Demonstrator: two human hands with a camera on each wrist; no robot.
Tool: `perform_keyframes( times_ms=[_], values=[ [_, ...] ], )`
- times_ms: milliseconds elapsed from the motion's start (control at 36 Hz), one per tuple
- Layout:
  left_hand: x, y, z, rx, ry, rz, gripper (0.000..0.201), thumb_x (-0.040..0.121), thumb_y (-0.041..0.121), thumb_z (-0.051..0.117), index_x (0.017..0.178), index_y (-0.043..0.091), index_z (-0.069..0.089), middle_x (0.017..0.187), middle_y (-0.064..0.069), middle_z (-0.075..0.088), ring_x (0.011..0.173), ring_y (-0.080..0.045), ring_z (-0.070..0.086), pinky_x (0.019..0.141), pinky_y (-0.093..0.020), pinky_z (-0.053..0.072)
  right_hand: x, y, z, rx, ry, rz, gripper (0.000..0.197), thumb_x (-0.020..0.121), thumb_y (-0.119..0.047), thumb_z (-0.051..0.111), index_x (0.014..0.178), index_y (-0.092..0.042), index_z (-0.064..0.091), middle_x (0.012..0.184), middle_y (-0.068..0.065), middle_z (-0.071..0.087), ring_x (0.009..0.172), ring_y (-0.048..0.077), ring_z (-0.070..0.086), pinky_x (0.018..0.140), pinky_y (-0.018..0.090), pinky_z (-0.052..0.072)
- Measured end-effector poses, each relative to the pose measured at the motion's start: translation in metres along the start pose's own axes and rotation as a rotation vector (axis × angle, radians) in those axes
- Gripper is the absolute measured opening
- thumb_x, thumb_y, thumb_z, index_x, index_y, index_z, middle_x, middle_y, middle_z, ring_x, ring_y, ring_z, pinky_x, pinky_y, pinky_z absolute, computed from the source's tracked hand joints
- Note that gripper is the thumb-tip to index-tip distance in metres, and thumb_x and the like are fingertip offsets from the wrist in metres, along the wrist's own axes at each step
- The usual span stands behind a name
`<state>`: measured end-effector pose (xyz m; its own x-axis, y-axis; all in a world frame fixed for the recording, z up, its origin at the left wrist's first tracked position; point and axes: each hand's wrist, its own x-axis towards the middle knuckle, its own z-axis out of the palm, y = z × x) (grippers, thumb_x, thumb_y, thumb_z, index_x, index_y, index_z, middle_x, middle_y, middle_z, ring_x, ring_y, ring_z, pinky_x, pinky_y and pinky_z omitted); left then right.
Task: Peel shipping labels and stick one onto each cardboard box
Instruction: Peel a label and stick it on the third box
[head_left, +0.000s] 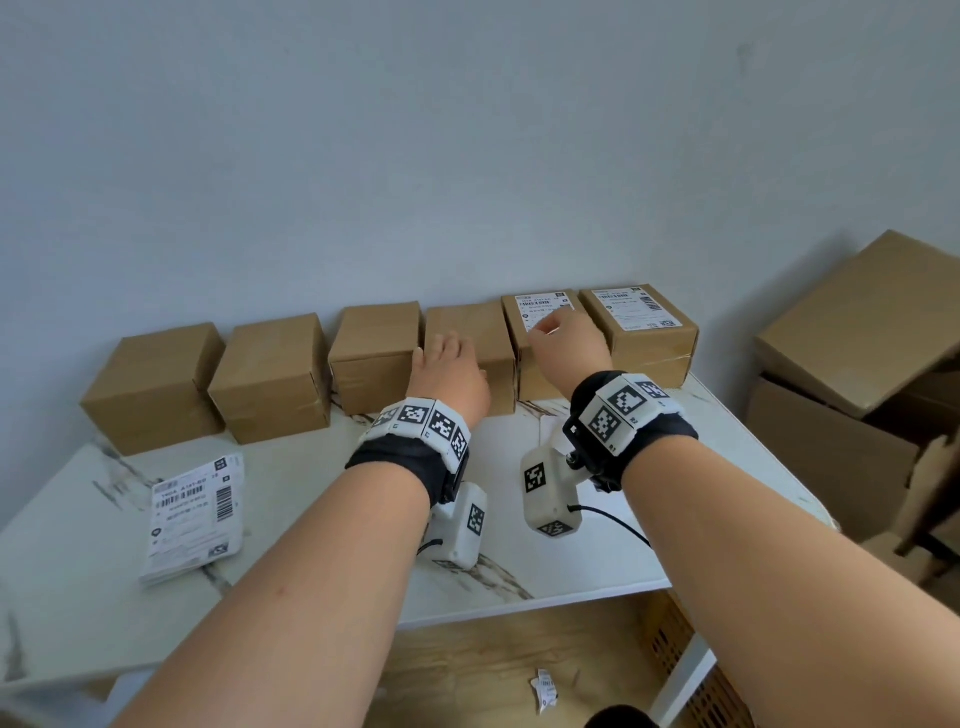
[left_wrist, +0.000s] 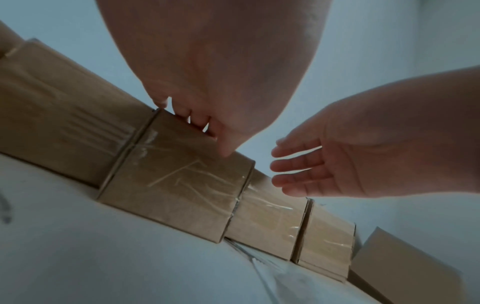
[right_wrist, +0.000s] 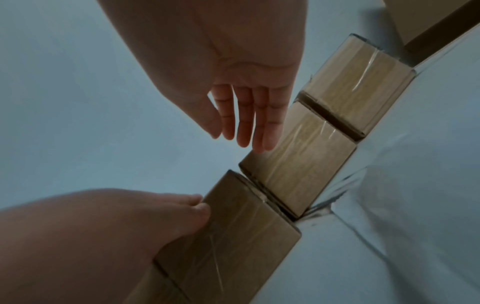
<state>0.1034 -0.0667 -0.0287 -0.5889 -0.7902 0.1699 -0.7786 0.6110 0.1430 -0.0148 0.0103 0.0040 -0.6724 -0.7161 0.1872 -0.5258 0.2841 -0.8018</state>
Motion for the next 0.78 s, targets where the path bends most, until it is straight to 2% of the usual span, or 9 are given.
perform_keyframes(
  times_ms=[56, 111, 222, 306, 361, 417, 528, 639, 778],
  values=[
    [-0.008, -0.002, 0.001, -0.029, 0.019, 0.028, 0.052, 0.101, 0.022, 0.032, 0.150, 0.011, 0.018, 0.159, -0.004, 0.012, 0.147, -0.022, 0.004, 0.118, -0.046, 0.006, -0.005, -0.002, 0.006, 0.002, -0.023, 0.000, 0.014, 0.095, -0.019, 0.045, 0.098, -0.014, 0.057, 0.090, 0.001, 0.059, 0.080, 0.019, 0.054, 0.061, 0.025, 0.038],
    [-0.015, -0.006, 0.002, -0.061, 0.090, 0.069, 0.048, 0.099, 0.018, 0.033, 0.146, 0.012, 0.028, 0.156, -0.002, 0.022, 0.145, -0.021, 0.013, 0.117, -0.046, 0.012, -0.009, -0.002, 0.013, -0.004, -0.037, 0.015, 0.014, 0.096, -0.022, 0.045, 0.099, -0.013, 0.056, 0.090, 0.002, 0.059, 0.079, 0.019, 0.053, 0.054, 0.024, 0.034],
    [-0.027, -0.010, -0.001, -0.222, 0.198, 0.125, 0.038, 0.099, 0.012, 0.033, 0.134, 0.008, 0.048, 0.143, -0.006, 0.042, 0.134, -0.024, 0.031, 0.109, -0.033, 0.025, -0.017, 0.001, 0.024, 0.002, -0.079, 0.056, 0.021, 0.095, -0.029, 0.052, 0.104, -0.011, 0.057, 0.094, 0.004, 0.060, 0.083, 0.020, 0.055, 0.067, 0.027, 0.039],
    [-0.033, -0.012, -0.006, -0.332, 0.251, 0.071, 0.035, 0.100, 0.011, 0.032, 0.124, 0.006, 0.057, 0.134, -0.007, 0.050, 0.128, -0.026, 0.037, 0.103, -0.029, 0.028, -0.021, 0.001, 0.029, 0.035, -0.099, 0.091, 0.021, 0.091, -0.029, 0.055, 0.101, -0.011, 0.057, 0.090, 0.006, 0.063, 0.081, 0.022, 0.059, 0.067, 0.029, 0.044],
    [-0.037, -0.013, -0.009, -0.358, 0.296, -0.002, 0.034, 0.101, 0.014, 0.034, 0.127, 0.006, 0.055, 0.134, -0.008, 0.050, 0.126, -0.025, 0.038, 0.102, -0.028, 0.029, -0.022, 0.000, 0.030, 0.063, -0.116, 0.126, 0.015, 0.090, -0.027, 0.054, 0.094, -0.012, 0.056, 0.080, 0.005, 0.060, 0.077, 0.024, 0.059, 0.071, 0.035, 0.053],
    [-0.041, -0.013, -0.012, -0.386, 0.309, -0.110, 0.036, 0.101, 0.019, 0.038, 0.133, 0.008, 0.049, 0.136, -0.010, 0.047, 0.126, -0.027, 0.042, 0.102, -0.032, 0.033, -0.026, -0.002, 0.030, 0.071, -0.136, 0.156, 0.017, 0.090, -0.025, 0.051, 0.093, -0.010, 0.059, 0.077, 0.004, 0.058, 0.074, 0.023, 0.058, 0.078, 0.039, 0.056],
    [-0.046, -0.012, -0.018, -0.510, 0.150, -0.336, 0.047, 0.101, 0.030, 0.038, 0.143, 0.010, 0.035, 0.137, -0.012, 0.047, 0.120, -0.030, 0.052, 0.094, -0.039, 0.043, -0.034, -0.003, 0.028, 0.088, -0.158, 0.171, 0.026, 0.090, -0.026, 0.048, 0.107, -0.011, 0.062, 0.092, 0.007, 0.064, 0.081, 0.023, 0.061, 0.082, 0.042, 0.057],
    [-0.054, -0.013, -0.022, -0.552, 0.108, -0.341, 0.050, 0.100, 0.029, 0.040, 0.146, 0.010, 0.030, 0.135, -0.011, 0.051, 0.120, -0.030, 0.052, 0.093, -0.037, 0.043, -0.046, -0.004, 0.022, 0.116, -0.166, 0.175, 0.026, 0.089, -0.022, 0.050, 0.114, -0.016, 0.053, 0.102, 0.006, 0.062, 0.086, 0.021, 0.060, 0.082, 0.040, 0.056],
    [-0.071, -0.015, -0.032, -0.590, 0.117, -0.306, 0.050, 0.097, 0.028, 0.044, 0.143, 0.013, 0.036, 0.127, -0.005, 0.058, 0.108, -0.025, 0.058, 0.086, -0.034, 0.047, -0.062, -0.008, 0.012, 0.151, -0.160, 0.173, 0.035, 0.088, -0.023, 0.052, 0.122, -0.016, 0.049, 0.103, 0.003, 0.061, 0.084, 0.017, 0.060, 0.078, 0.037, 0.056]
  ],
)
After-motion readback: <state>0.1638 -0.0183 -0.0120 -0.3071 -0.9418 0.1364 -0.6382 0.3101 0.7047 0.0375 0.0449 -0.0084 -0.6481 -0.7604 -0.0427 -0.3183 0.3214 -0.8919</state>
